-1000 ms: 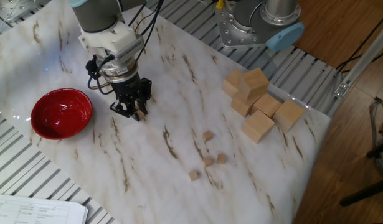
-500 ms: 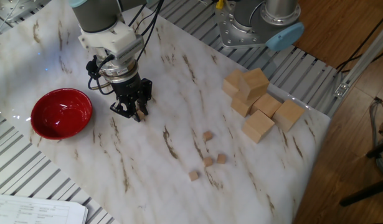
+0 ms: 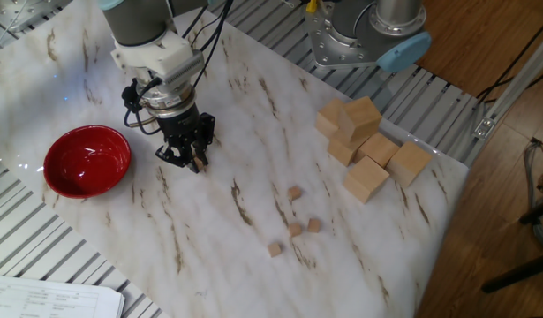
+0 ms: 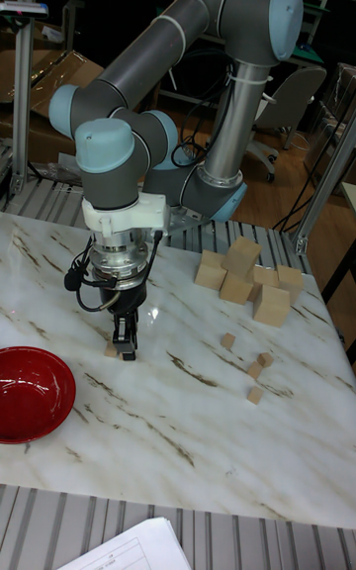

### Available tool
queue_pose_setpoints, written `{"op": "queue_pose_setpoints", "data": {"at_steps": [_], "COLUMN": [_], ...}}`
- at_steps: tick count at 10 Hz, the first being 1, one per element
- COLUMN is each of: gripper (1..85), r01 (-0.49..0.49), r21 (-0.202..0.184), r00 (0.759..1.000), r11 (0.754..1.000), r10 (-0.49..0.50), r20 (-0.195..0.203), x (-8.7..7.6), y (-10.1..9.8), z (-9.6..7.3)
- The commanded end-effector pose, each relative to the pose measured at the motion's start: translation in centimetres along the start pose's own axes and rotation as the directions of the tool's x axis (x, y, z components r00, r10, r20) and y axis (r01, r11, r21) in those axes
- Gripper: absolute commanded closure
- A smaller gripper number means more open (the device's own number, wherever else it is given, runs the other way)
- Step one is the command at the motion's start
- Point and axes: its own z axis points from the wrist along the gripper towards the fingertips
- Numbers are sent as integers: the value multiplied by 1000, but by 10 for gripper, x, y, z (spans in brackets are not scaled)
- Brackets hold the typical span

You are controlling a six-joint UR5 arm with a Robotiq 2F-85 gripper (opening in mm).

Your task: Stack the blocks into a pyramid shape

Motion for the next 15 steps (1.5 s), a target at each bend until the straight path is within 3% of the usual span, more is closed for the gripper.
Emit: {"op": "queue_pose_setpoints", "data": {"at_steps": [1,15], "gripper": [603,610], "r01": [-14,-32], "r21": [11,13], "r00": [1000,999], "r11": [1000,999], "r10": [14,32], "r20": [6,-6], "x": [-1,3], "y": [-3,-3], "z": [-2,-3]}}
